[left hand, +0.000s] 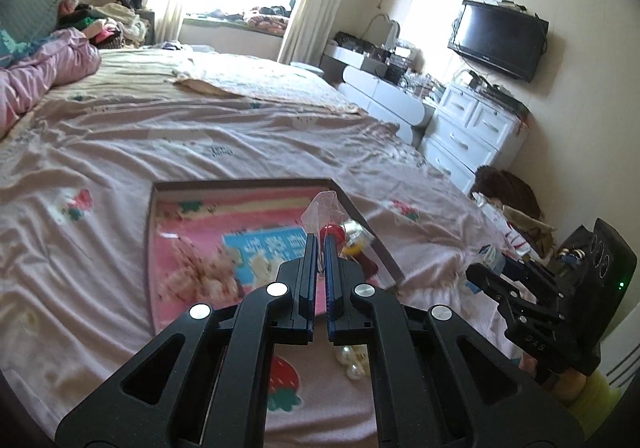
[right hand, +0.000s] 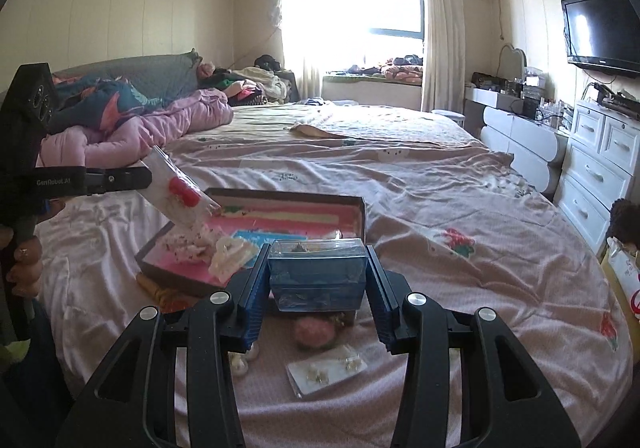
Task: Organize jewelry
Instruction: 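Carry the blue box and red-bead packet over the tray and open both tools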
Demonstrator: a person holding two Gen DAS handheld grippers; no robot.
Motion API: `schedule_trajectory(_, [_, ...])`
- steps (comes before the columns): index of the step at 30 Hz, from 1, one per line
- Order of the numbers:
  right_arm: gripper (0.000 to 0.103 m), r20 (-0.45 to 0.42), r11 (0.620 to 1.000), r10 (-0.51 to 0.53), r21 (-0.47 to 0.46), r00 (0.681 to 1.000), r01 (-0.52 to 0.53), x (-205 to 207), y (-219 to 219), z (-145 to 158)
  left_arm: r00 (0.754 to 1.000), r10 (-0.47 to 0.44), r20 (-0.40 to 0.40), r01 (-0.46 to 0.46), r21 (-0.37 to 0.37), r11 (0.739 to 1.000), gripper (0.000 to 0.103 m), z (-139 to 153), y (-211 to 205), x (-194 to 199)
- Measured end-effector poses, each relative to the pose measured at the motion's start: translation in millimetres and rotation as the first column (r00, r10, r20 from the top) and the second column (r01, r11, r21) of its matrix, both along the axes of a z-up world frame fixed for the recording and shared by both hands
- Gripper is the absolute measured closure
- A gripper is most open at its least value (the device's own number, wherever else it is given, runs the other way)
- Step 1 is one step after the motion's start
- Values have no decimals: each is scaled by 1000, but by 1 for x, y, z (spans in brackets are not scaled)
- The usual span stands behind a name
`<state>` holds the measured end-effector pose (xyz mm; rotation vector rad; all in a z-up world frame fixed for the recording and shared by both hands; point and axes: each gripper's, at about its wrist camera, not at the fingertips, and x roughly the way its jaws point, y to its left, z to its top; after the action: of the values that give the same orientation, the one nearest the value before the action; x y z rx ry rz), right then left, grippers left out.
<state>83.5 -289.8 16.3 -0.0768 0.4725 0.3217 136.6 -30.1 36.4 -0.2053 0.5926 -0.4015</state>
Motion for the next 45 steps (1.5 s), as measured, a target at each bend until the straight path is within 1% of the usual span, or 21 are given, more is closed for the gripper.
schedule_trajectory(6, [61,16,1000,16,-7,1000,-16,16,10,12,998,41,38,-42,6,999,103,15,20,7])
schedule_trajectory(14, [61,31,999,44,-2,999,-44,39,30,22,993,100,65,-100,-2,995,103,20,46,19])
schedule_trajectory(24, [61,39,997,81,-6,996,-81,69,56,27,985,166,43,-165,-19,986,103,3,76,34])
schedule_trajectory(31, [61,-15,994,113,-3,994,-113,99,74,15,976,214,31,-214,-18,977,103,-9,90,48])
schedule_trajectory(38, [61,-59,992,129,5,990,-129,119,88,-4,970,242,30,-243,51,969,103,-26,89,68])
schedule_trajectory(44, [61,-97,992,126,-5,987,-127,127,89,-27,969,244,35,-246,111,963,103,-38,74,83])
schedule_trajectory(45, [61,-104,992,125,-4,987,-126,129,88,-31,969,243,38,-245,131,961,103,-41,69,86])
